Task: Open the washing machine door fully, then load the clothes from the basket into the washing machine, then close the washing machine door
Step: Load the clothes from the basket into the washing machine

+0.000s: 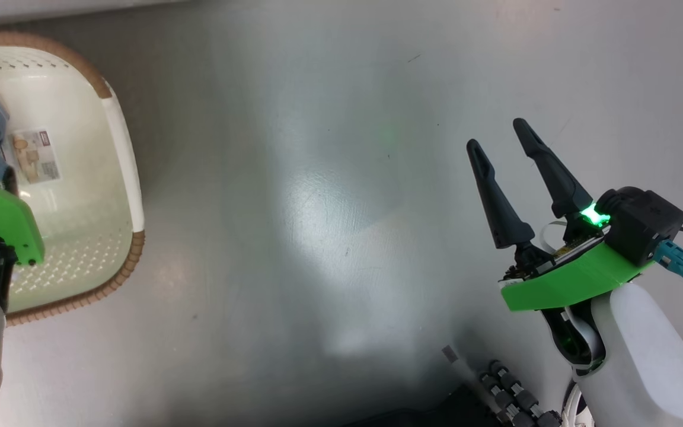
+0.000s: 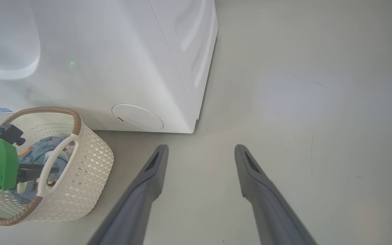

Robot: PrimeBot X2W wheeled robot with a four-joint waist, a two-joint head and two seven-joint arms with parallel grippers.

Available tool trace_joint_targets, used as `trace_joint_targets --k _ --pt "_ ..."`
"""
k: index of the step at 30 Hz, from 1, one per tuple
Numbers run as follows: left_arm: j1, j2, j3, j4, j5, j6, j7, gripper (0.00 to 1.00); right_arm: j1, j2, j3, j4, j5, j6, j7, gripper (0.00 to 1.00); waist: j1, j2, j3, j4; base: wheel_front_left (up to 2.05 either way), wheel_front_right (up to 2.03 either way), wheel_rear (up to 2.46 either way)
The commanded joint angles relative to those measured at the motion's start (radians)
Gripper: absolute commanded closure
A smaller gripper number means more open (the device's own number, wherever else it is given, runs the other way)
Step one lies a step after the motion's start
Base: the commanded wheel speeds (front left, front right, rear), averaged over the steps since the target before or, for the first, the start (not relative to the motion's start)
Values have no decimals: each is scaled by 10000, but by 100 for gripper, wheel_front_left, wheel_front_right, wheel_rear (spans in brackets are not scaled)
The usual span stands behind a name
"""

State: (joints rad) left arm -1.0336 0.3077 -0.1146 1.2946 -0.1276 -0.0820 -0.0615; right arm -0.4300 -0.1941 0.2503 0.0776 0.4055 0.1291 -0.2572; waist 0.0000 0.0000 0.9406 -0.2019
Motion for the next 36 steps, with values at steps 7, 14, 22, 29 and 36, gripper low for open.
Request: trace_joint_targets --k 7,14,22,29,36 --pt "249 489 114 -39 -314 183 -25 100 476 -123 195 -244 -135 16 -46 0 0 0 -60 26 0 0 0" --pt "288 245 389 -39 -803 90 -536 100 467 -126 82 -220 -184 16 -46 0 0 0 -330 303 0 0 0" --pt "555 -164 802 -38 -1518 -220 -1611 100 486 -242 -156 -155 -203 16 -46 0 0 0 -1138 706 0 0 0" --pt "1134 -566 952 -305 -1951 -423 -1983 100 647 -414 -306 31 -138 16 -46 0 0 0 -2158 1058 0 0 0" --pt "2350 -755 1226 -2151 -2090 -476 -2000 100 922 -533 -414 225 -33 16 -46 0 0 0 -3173 1266 0 0 0"
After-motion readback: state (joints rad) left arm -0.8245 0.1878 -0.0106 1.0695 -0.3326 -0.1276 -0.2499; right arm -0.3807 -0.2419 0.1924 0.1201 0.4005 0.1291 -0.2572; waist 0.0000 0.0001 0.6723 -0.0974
